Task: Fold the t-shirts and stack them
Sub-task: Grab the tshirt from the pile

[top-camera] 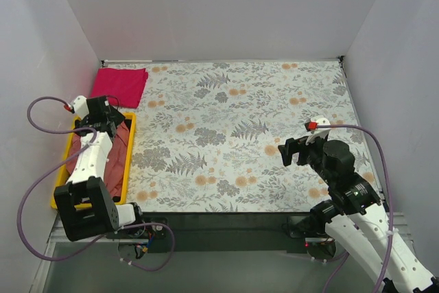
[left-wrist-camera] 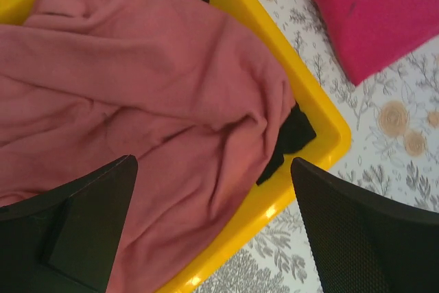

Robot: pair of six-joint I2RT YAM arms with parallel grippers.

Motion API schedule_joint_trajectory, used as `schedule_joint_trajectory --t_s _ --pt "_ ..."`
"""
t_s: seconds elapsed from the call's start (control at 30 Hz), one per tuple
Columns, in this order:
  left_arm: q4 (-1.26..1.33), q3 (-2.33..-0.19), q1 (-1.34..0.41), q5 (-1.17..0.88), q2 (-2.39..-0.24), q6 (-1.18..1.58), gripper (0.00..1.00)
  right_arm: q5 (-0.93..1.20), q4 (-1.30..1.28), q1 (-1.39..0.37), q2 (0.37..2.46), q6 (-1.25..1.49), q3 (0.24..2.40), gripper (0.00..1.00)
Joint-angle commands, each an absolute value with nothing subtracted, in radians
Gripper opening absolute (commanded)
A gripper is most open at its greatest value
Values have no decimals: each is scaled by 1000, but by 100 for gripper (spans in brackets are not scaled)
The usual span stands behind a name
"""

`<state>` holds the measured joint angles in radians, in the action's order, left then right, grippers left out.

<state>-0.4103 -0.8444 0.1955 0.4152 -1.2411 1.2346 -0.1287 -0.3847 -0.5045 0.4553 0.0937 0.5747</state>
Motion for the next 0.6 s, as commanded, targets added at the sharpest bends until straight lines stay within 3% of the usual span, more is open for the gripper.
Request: schedule_joint_trajectory --t_s 0.0,0.3,0.43,0.53,0.57 --pt "-351 -919 244 376 -1316 1247 94 -121 -321 -505 411 86 561 98" --pt "-316 -1034 258 356 -1595 1313 89 -101 -310 -505 406 84 543 98" --pt "-321 -1048 258 362 -1650 1325 74 -103 -305 -505 408 81 538 98" --pt "-316 -1042 258 371 -1648 1313 38 -103 -305 -505 410 78 537 98" --pt "-314 -1040 258 370 -1640 1307 15 -104 -305 -505 408 78 535 98"
